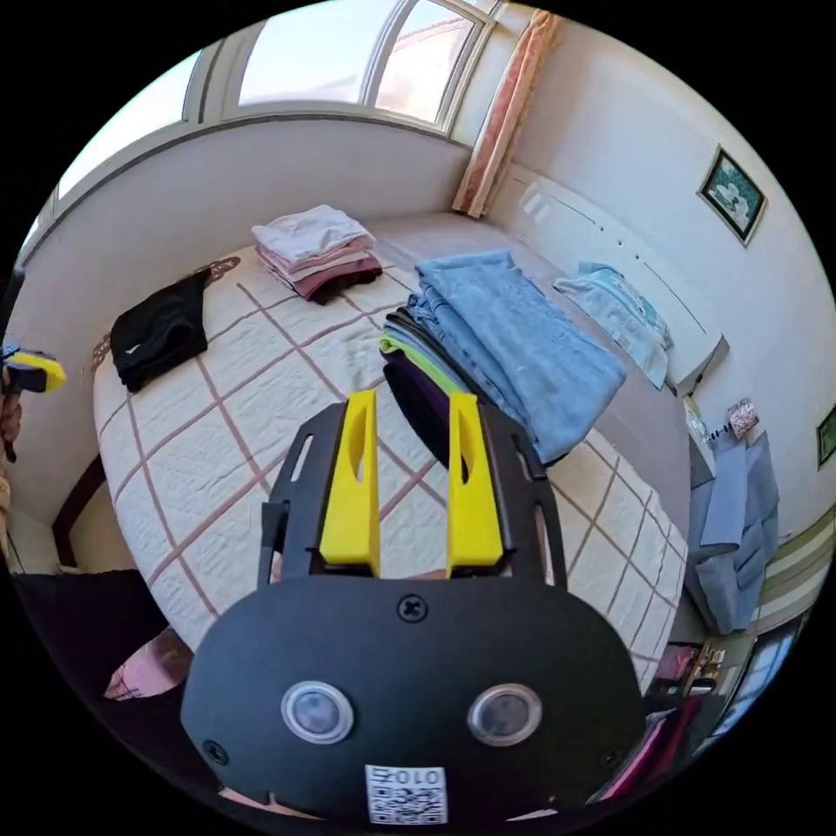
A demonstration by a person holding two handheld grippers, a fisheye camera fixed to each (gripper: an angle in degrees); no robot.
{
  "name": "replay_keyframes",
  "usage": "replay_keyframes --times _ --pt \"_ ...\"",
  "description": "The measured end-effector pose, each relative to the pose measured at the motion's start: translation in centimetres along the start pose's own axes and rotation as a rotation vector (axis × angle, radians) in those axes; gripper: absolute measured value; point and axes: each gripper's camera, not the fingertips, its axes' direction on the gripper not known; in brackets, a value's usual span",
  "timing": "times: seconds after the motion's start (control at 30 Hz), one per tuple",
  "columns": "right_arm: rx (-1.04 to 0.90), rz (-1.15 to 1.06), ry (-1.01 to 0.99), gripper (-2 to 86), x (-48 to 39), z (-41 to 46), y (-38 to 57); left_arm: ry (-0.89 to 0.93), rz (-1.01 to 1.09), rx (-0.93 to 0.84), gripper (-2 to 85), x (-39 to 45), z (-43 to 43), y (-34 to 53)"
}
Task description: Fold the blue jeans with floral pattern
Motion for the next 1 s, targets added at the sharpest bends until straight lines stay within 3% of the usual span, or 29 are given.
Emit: replay_keyframes --times 0.2,0.4,0.53,0.67,0.83,1.0 --pt "-0.064 -0.178 0.102 19.0 3.9 7.2 -12.6 -0.141 -0.034 -0.044 -0.1 6.8 -4.7 3.5" --pt "-0.274 -0.281 0.129 10.9 5.0 13.1 -19.5 -0.289 -0.261 -0.018 -0.1 8.6 -12.0 8.6" --pt "-0.171 -0.029 -0.167 7.1 14.3 7.6 -19.3 -0.275 -0.312 0.055 -0.1 9.5 -15.6 9.1" --pt "-0.107 0.087 -0.239 6.2 22.4 0.9 -17.6 -0.190 -0.254 0.106 0.3 9.5 -17.2 6.5" --pt "0.105 0.297 -0.317 5.8 31.3 -14.1 -12.6 -0.090 -0.024 0.141 2.7 10.1 -17.7 -0.3" --pt "0.293 0.306 -0.390 5.5 31.0 -28.0 -7.5 -0.013 0.253 0.204 9.8 12.9 -19.6 -9.2"
